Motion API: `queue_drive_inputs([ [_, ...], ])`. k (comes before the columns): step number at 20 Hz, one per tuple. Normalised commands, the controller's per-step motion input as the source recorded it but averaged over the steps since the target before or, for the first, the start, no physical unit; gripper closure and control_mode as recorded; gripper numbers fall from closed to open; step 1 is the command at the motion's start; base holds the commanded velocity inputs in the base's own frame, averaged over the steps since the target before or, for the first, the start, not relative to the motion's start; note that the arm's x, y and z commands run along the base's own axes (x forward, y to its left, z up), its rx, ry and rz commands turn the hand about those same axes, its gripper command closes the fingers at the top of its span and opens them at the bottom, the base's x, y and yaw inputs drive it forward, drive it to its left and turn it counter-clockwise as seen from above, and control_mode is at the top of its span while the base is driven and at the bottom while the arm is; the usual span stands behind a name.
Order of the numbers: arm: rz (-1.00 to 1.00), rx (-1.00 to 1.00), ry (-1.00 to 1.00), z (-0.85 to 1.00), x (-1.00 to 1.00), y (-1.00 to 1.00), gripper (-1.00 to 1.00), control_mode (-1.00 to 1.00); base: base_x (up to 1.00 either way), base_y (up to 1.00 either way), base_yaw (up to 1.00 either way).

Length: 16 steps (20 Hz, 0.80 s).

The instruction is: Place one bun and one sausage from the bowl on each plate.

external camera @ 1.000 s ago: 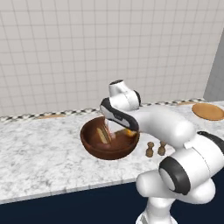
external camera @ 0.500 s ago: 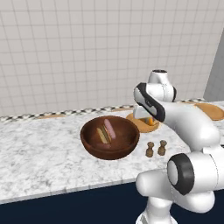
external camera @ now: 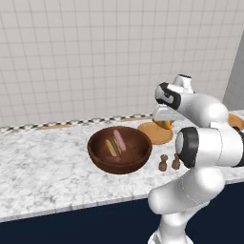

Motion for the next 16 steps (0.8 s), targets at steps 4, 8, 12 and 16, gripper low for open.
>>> queue_drive_inputs([
  [4, 0.02, 0.00, 0.01, -0.66, 0.87, 0.00, 1.00, -1.00, 0.00, 0.00, 0.00],
  [8, 0.00, 0.00, 0.00, -0.49, 0.71, 0.07, 1.00, -1.00, 0.00, 0.00, 0.00],
  [12, 0.00, 0.00, 0.00, -0.43, 0.70, 0.16, 1.00, -1.00, 0.00, 0.00, 0.00],
  [16, 0.00, 0.00, 0.00, -0.58, 0.22, 0.29, 1.00, -1.00, 0.00, 0.00, 0.00],
])
